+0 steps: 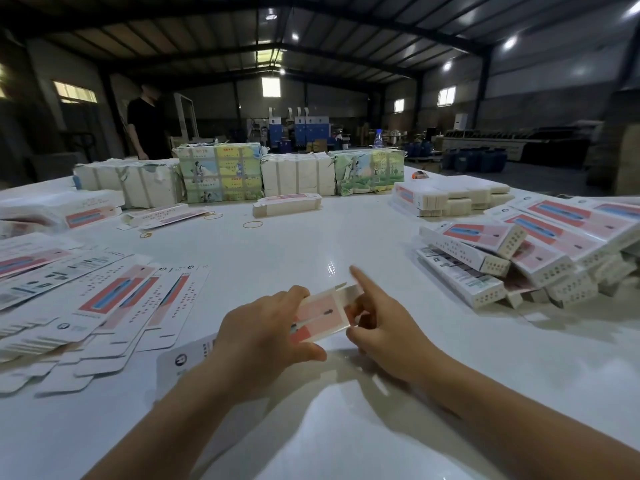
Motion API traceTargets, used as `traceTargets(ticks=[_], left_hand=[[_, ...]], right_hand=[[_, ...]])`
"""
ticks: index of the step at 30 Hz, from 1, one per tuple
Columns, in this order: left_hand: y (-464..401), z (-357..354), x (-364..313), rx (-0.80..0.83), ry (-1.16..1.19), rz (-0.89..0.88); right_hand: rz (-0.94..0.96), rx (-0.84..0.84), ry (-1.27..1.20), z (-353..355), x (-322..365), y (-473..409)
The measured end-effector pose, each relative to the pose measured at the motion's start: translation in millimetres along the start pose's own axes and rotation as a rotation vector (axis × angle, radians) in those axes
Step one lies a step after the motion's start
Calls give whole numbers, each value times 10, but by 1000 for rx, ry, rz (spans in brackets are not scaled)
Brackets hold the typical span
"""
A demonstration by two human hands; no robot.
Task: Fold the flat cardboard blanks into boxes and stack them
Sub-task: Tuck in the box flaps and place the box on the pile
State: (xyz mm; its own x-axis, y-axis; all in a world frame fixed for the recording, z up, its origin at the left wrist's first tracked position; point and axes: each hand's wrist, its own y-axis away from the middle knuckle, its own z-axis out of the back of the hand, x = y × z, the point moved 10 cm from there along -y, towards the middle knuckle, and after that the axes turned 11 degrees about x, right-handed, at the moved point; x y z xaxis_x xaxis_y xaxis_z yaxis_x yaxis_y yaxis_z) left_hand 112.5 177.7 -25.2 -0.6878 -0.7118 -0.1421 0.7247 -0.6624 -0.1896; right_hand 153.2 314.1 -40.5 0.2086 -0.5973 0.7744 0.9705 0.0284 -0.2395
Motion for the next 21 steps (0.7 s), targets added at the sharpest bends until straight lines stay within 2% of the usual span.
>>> traceTargets(ticks=[2,6,11,17,18,21], left_hand=[[2,-11,-16,-8,-6,2],[-23,0,-20,-57,9,27],[-75,-50,-125,-121,-168,41],[-87,-6,-153,-179,-185,87],[-87,-3,-132,-168,-164,92],[-79,37,-48,-145,-63,102]], right_hand=[[-4,-16,59,19,-3,-5],[57,-91,11,75,95,6],[66,-34,-120,-12,100,-15],[41,-29,-38,-68,98,-29],[47,-72,14,-7,111,-21],[97,-375,85,404,153,90]])
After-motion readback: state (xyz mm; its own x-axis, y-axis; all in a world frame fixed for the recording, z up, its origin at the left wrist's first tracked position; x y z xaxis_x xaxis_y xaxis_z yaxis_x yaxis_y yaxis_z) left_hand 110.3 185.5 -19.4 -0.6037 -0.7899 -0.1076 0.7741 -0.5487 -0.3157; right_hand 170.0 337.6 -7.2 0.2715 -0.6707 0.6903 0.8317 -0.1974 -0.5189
